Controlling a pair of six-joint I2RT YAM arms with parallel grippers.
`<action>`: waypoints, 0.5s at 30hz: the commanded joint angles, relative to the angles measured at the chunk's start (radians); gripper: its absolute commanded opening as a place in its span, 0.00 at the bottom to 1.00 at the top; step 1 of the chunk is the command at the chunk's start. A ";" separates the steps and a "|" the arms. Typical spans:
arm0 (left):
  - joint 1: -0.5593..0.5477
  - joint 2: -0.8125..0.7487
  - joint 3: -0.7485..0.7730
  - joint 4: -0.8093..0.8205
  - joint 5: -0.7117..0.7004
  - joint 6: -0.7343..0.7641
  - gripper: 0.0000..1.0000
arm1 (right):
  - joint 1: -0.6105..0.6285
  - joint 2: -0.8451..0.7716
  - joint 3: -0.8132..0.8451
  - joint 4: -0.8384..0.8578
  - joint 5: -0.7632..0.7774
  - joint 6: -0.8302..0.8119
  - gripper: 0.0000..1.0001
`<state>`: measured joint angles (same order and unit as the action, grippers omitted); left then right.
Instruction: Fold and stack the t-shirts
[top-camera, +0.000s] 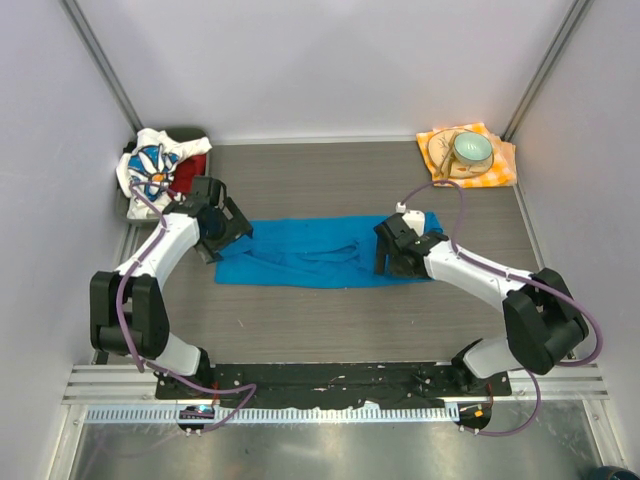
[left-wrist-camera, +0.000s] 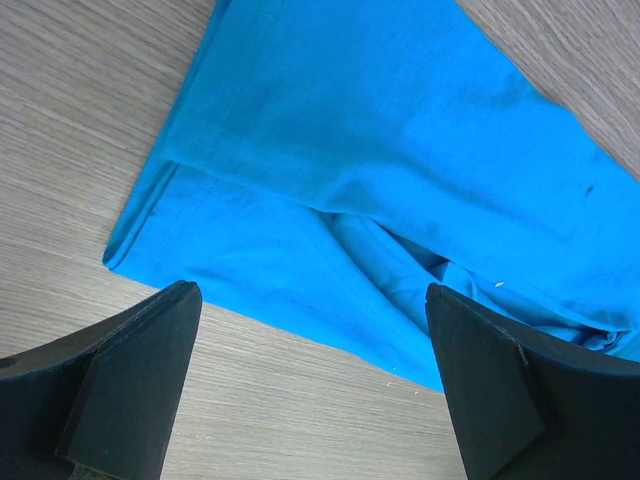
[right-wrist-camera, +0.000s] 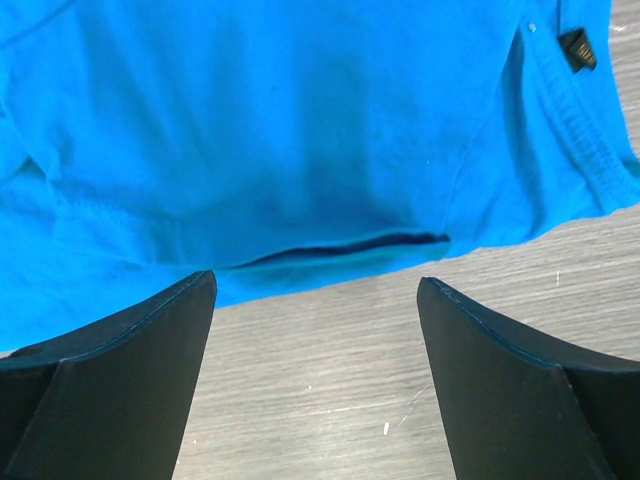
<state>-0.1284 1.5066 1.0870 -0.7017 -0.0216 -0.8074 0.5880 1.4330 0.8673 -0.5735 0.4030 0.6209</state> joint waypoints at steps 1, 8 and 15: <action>0.006 -0.049 -0.012 0.027 0.011 0.000 1.00 | 0.047 -0.034 0.016 -0.057 0.013 0.040 0.88; 0.007 -0.054 0.002 0.016 0.002 0.008 1.00 | 0.055 -0.056 0.162 -0.060 0.175 0.007 0.88; 0.007 -0.055 0.004 0.008 -0.003 0.014 1.00 | 0.029 0.079 0.240 -0.126 0.319 -0.036 0.89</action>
<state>-0.1284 1.4807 1.0752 -0.7002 -0.0219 -0.8036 0.6315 1.4464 1.0695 -0.6514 0.5865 0.6067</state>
